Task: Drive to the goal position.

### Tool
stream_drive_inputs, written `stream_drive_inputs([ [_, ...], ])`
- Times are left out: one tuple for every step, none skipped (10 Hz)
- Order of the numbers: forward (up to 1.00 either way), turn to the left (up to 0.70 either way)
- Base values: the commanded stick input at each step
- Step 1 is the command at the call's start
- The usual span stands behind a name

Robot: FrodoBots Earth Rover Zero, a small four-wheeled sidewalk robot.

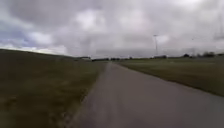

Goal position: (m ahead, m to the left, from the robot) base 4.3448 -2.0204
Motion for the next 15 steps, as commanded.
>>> stream_drive_inputs([
  [1.00, 0.01],
  [1.00, 0.01],
  [1.00, 0.01],
  [1.00, 0.01],
  [1.00, 0.01],
  [1.00, 0.01],
  [1.00, 0.01],
  [1.00, 0.01],
  [1.00, 0.01],
  [1.00, 0.01],
  [1.00, 0.01],
  [1.00, 0.01],
  [1.00, 0.01],
  [1.00, 0.01],
  [1.00, 0.01],
])
